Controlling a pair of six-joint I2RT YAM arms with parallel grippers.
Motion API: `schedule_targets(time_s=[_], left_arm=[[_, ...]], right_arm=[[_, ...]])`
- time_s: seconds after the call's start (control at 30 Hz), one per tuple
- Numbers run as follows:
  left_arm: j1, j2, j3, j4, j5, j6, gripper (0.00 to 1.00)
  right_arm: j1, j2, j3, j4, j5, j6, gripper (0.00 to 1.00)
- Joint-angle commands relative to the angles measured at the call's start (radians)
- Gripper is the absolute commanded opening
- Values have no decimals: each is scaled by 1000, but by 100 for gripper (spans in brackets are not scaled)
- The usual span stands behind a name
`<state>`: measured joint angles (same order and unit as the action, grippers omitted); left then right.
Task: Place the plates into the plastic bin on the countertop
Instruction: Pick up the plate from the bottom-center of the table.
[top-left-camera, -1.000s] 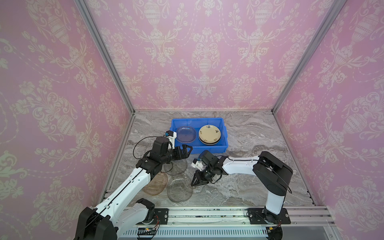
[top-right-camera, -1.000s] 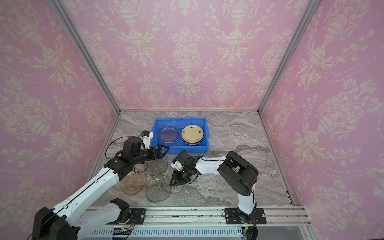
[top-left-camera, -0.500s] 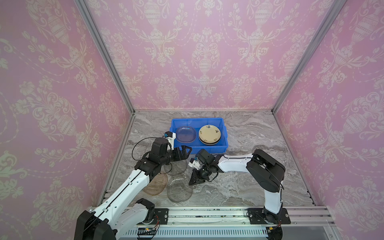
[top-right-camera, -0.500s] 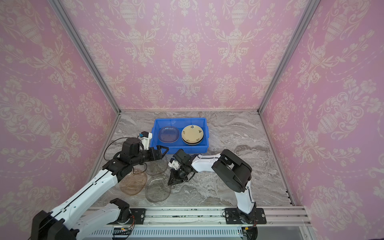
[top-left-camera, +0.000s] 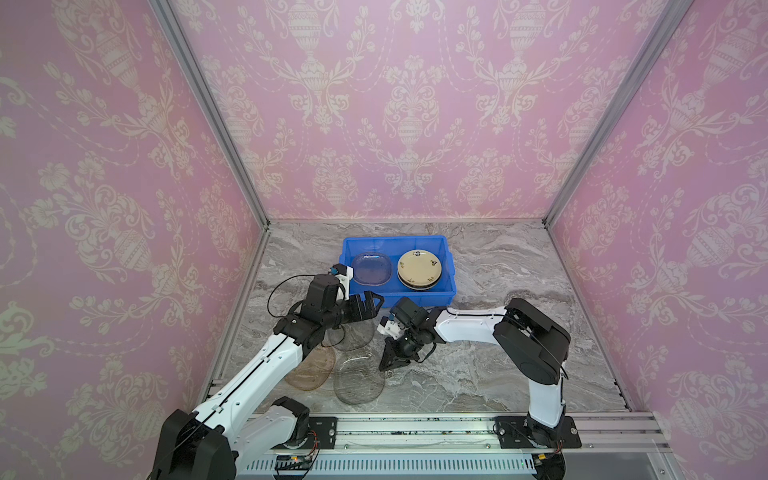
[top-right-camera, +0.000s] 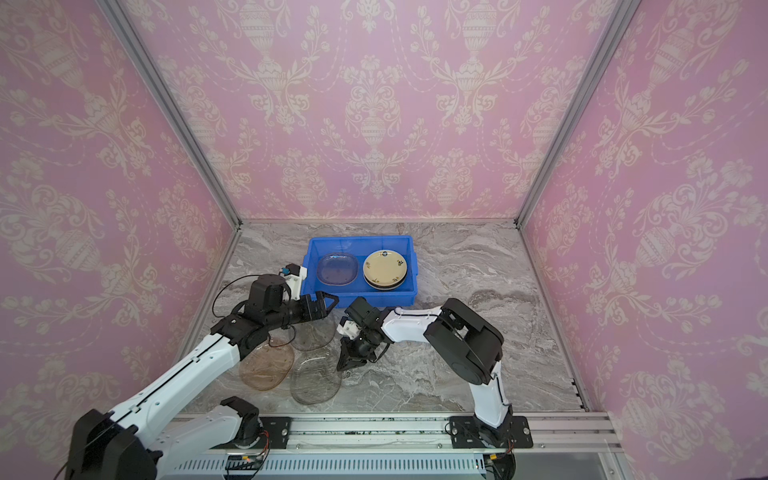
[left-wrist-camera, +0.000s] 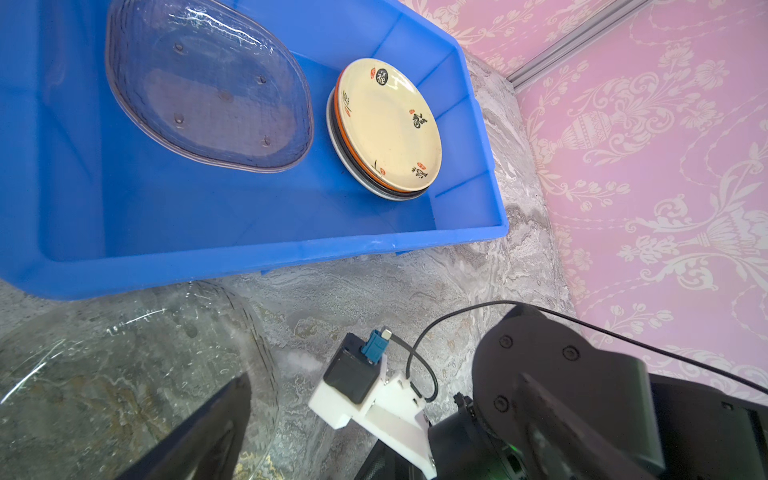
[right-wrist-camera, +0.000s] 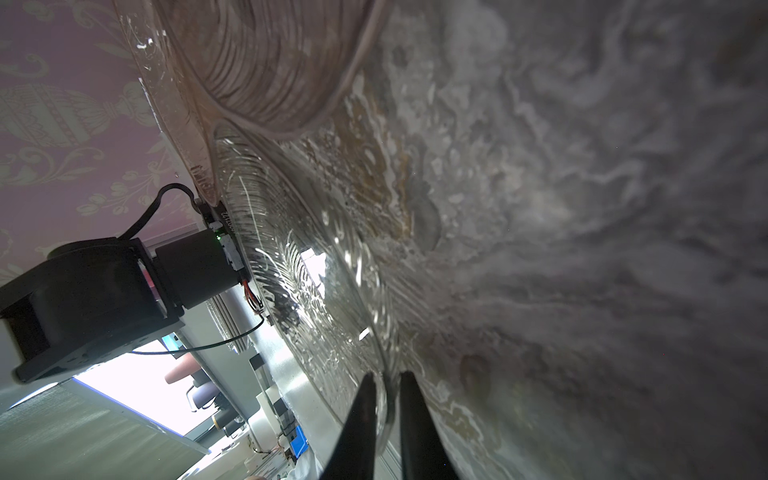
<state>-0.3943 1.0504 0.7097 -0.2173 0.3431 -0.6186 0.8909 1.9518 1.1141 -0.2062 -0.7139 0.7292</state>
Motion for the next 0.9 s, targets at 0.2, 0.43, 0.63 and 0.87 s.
schedule_targets(time_s=[0.2,0.43,0.63,0.87], left_arm=[[15,0,14,-12,5,34,99],[23,-3,15,-16,8,40,99],[35,-6,16,-15,7,48,99],[60,10,90,-30,-14,95,99]], right_arm=[[11,54,47,-51,0,-25,12],[12,66,50,-64,-1,-27,11],[12,49,50,-92,22,-36,5],[12,-26,50,-218,106,-87,0]])
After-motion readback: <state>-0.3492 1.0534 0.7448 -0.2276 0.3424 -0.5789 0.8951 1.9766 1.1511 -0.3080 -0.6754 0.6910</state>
